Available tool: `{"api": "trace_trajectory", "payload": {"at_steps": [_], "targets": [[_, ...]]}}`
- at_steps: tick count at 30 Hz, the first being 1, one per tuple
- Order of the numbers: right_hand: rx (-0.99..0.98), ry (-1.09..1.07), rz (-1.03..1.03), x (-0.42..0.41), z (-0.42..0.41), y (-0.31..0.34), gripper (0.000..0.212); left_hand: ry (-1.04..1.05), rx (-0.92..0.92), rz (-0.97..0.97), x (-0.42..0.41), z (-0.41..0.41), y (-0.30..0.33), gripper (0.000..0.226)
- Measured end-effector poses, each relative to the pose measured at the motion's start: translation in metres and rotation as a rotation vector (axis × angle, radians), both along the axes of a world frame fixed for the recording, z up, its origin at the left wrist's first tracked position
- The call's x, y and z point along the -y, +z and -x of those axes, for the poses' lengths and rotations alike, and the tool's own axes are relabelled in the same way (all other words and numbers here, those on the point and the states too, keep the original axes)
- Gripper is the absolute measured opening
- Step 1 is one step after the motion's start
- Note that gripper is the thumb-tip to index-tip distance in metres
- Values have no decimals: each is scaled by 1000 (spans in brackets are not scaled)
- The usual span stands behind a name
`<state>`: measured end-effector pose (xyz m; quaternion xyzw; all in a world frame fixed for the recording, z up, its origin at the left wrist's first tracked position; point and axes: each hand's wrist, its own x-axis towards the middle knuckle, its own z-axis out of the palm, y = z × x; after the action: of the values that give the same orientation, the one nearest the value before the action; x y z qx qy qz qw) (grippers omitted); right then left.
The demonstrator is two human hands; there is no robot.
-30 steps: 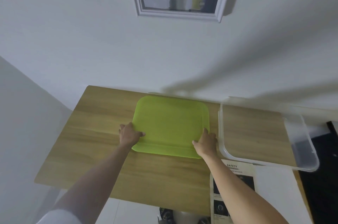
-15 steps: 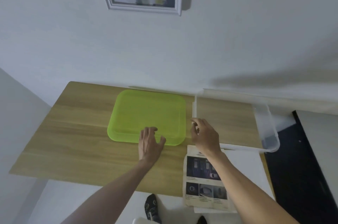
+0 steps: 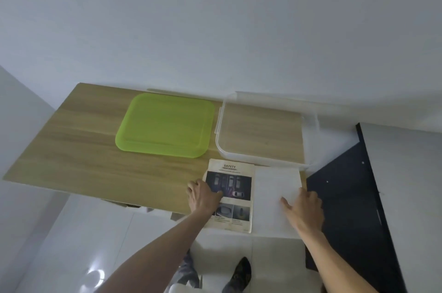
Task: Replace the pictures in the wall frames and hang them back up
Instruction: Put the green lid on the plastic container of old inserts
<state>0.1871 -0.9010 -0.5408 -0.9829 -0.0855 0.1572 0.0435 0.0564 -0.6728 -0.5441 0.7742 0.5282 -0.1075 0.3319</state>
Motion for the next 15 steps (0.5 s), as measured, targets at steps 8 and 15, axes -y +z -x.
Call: {"api": "trace_trajectory", "payload": {"at_steps": [8, 15], "targets": [[-89, -26, -55, 5, 5, -1, 66, 134, 7, 21, 27, -6, -2, 55], [-146, -126, -37, 2, 5, -3, 76, 267, 32, 114, 26, -8, -2, 58]]}}
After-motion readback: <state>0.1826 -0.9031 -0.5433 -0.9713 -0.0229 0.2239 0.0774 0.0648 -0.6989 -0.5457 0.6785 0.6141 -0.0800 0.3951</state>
